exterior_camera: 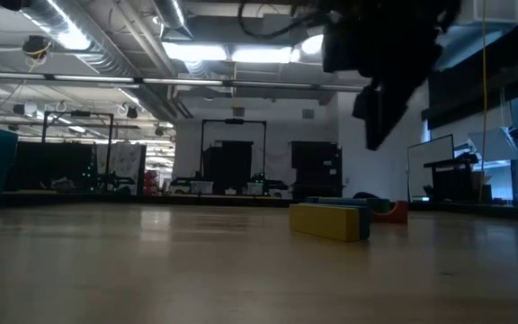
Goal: Sort blocks by size
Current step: Put the green arch block into the blue bin
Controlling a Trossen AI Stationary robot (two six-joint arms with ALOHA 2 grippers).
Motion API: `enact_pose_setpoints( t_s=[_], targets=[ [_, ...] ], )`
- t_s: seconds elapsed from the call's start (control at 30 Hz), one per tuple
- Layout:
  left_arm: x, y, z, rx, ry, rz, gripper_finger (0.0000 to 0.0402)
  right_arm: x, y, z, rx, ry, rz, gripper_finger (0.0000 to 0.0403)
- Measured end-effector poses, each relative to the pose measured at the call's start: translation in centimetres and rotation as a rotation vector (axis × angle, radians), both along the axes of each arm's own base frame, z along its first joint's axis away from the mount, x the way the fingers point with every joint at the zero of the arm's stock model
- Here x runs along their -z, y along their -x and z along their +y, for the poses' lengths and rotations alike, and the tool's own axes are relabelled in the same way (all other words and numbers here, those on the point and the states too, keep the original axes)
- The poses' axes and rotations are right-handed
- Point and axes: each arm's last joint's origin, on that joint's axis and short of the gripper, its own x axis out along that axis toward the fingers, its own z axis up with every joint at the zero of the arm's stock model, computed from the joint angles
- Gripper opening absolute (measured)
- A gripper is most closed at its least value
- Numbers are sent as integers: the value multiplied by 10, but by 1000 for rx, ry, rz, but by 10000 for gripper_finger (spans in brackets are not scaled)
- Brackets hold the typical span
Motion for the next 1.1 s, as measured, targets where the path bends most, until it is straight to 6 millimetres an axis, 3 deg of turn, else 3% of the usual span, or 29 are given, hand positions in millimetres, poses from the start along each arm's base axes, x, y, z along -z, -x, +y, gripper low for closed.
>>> enact_pose_setpoints(
  t_s=[0.3, 0.53, 0.87, 1.1],
  targets=[
    [-4, -11, 6, 20, 20, -63, 122, 8, 20, -32, 63, 314, 207, 248],
    [-5, -22, 14, 64, 0, -107, 122, 25, 31, -60, 133, 378, 279, 248],
    [-5, -30, 26, 108, -46, -122, 121, 45, 32, -62, 165, 346, 212, 248],
    [-5, -33, 31, 90, -49, -122, 122, 48, 34, -63, 179, 403, 225, 248]
  ],
)
